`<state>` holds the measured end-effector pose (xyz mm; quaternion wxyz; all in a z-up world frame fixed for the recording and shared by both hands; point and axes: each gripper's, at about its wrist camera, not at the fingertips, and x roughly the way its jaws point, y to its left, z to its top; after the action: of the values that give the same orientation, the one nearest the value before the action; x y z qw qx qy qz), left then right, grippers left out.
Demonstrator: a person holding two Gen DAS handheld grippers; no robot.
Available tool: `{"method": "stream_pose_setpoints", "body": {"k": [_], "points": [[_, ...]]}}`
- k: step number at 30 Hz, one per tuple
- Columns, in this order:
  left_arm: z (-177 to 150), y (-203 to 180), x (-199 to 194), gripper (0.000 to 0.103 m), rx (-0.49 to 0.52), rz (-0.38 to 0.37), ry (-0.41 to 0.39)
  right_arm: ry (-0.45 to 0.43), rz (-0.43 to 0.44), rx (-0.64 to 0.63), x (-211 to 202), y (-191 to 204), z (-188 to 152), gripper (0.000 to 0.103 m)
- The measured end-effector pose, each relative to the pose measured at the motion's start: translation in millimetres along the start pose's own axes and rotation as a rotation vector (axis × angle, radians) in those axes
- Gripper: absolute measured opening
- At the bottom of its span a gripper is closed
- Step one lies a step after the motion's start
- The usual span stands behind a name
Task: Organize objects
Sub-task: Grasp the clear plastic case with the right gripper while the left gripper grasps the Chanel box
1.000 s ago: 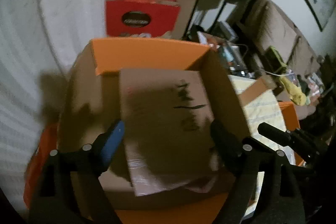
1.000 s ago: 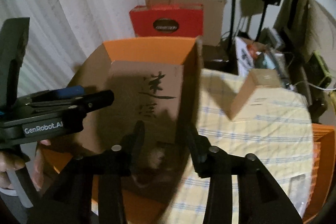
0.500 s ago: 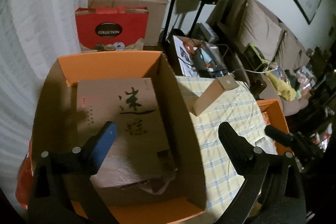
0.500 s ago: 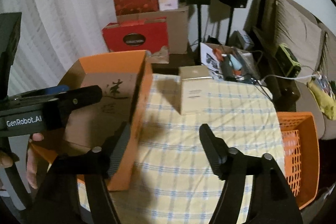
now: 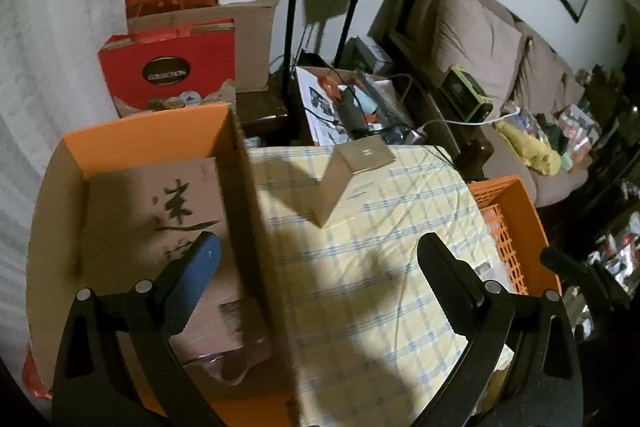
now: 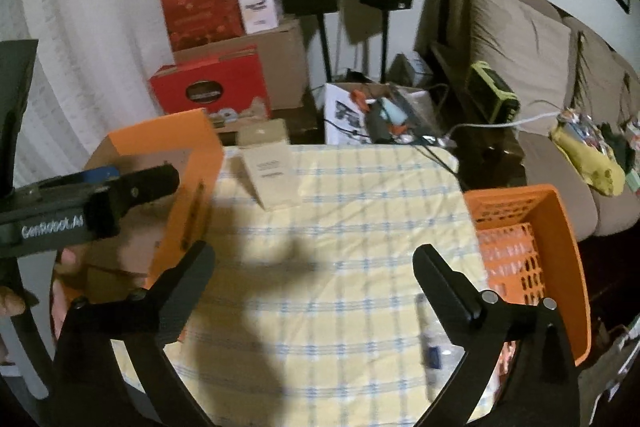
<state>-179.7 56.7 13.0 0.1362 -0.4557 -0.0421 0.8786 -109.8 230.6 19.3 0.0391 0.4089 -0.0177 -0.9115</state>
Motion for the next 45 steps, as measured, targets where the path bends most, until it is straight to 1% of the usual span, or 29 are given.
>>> {"method": "stream_pose_setpoints", "body": {"k": [3, 4, 9, 13, 16, 20, 25, 28, 30, 33, 35, 36, 38, 39, 40, 41, 42, 44, 45], "points": [[4.8, -12.8, 12.3, 0.099, -0.004, 0.018, 0.002, 0.002, -0.027, 0.021, -2.0, -17.7, -7.1, 0.101], [7.1, -18.0, 18.3, 0.099, -0.007, 0.033, -0.001, 0.003, -0.040, 0.029, -3.1, -25.1, -10.6, 0.101], [15.2, -34.7, 43.2, 0.099, -0.011, 0.058, -0.017, 0.012, -0.097, 0.061, -4.3, -55.5, -27.7, 0.101], [21.5, -45.2, 64.8, 0.099, -0.009, 0.087, -0.003, 0.025, -0.144, 0.089, -3.6, -83.3, -43.9, 0.101], [24.4, -47.6, 78.3, 0.099, -0.027, 0.092, 0.010, 0.042, -0.156, 0.108, -0.2, -100.8, -54.5, 0.101], [30.3, -52.0, 96.0, 0.099, -0.051, 0.104, 0.035, 0.063, -0.172, 0.101, 6.2, -114.3, -68.9, 0.101], [33.0, -56.6, 113.5, 0.099, -0.065, 0.115, 0.051, 0.098, -0.176, 0.073, 19.6, -121.1, -81.8, 0.101], [32.6, -58.6, 121.0, 0.099, -0.055, 0.120, 0.052, 0.113, -0.167, 0.066, 27.3, -123.3, -86.4, 0.101], [32.2, -60.2, 124.8, 0.098, -0.036, 0.136, 0.053, 0.128, -0.159, 0.063, 34.2, -124.2, -89.8, 0.101], [31.0, -63.3, 130.7, 0.089, -0.003, 0.159, 0.053, 0.151, -0.157, 0.056, 43.5, -124.5, -93.7, 0.101], [30.1, -63.3, 135.8, 0.077, 0.005, 0.169, 0.069, 0.165, -0.160, 0.052, 48.5, -124.9, -96.4, 0.101], [29.8, -63.4, 137.0, 0.074, 0.009, 0.172, 0.070, 0.171, -0.159, 0.049, 50.9, -125.1, -98.0, 0.101], [29.4, -63.1, 138.6, 0.060, 0.017, 0.174, 0.073, 0.185, -0.155, 0.051, 55.0, -126.2, -101.0, 0.101], [29.6, -62.8, 139.4, 0.056, 0.018, 0.174, 0.076, 0.189, -0.153, 0.051, 56.8, -126.5, -102.8, 0.100], [29.5, -62.2, 139.8, 0.050, 0.019, 0.172, 0.082, 0.193, -0.152, 0.051, 58.2, -126.7, -104.0, 0.100], [30.1, -61.4, 139.9, 0.050, 0.019, 0.167, 0.085, 0.198, -0.153, 0.050, 59.6, -126.5, -105.5, 0.098], [30.2, -60.9, 139.9, 0.050, 0.019, 0.164, 0.088, 0.203, -0.151, 0.047, 61.4, -126.3, -107.0, 0.095], [30.4, -59.9, 139.8, 0.049, 0.020, 0.163, 0.090, 0.217, -0.143, 0.046, 64.6, -125.8, -109.1, 0.083], [30.4, -59.6, 139.6, 0.049, 0.022, 0.160, 0.090, 0.228, -0.141, 0.046, 66.7, -125.7, -110.3, 0.074]]}}
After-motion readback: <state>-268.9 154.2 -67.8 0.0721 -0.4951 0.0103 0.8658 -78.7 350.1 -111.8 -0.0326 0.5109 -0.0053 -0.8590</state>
